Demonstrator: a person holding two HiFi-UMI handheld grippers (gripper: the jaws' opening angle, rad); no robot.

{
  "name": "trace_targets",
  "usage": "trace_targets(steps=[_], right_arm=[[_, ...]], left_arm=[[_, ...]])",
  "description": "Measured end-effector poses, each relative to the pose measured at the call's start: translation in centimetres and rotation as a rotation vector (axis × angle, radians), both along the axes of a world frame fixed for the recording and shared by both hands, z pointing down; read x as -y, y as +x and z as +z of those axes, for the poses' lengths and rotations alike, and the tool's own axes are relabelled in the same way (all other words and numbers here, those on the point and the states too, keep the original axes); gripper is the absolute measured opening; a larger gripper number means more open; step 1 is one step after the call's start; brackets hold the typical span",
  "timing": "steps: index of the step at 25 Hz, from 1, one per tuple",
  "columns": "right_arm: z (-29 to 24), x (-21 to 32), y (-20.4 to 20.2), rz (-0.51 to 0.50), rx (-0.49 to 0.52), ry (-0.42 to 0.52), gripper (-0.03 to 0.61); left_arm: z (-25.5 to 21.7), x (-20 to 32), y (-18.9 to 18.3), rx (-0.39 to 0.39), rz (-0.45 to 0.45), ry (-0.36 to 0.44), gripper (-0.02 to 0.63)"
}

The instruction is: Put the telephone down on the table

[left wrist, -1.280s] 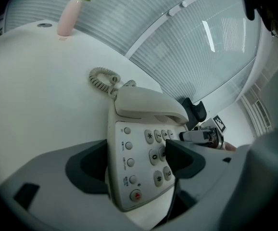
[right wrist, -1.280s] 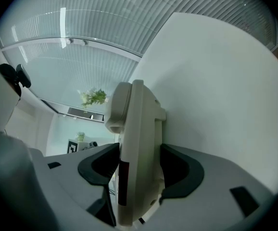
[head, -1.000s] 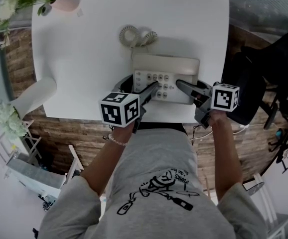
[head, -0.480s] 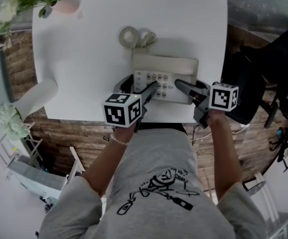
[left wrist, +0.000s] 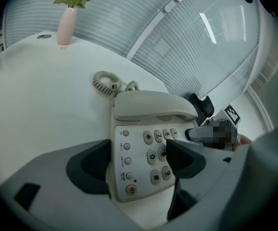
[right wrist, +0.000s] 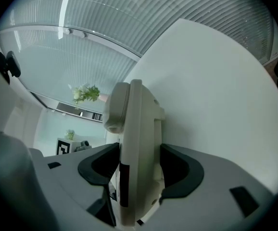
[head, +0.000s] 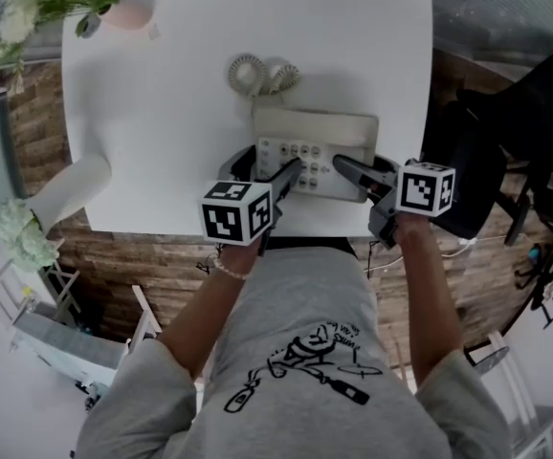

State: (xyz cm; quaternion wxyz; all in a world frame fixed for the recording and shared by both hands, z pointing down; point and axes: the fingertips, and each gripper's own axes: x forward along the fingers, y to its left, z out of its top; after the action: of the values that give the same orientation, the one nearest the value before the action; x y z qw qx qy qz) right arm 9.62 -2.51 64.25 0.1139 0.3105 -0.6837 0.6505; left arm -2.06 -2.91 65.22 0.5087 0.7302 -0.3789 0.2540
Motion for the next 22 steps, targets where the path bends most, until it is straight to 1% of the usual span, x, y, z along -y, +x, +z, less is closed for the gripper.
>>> trace_targets(steps=[9,22], right_arm=[[0.1,0.0,-0.2,0.001,-0.030,-0.001,0.282],[0.9,-0.1,-0.2,-0.015,-0.104,-0.005,0.291]], left_arm=[[0.1,0.0,-0.2,0.001,0.000,0.005,0.364],[0.2,0.0,0.0,0.030,0.012,0.016,0.362]])
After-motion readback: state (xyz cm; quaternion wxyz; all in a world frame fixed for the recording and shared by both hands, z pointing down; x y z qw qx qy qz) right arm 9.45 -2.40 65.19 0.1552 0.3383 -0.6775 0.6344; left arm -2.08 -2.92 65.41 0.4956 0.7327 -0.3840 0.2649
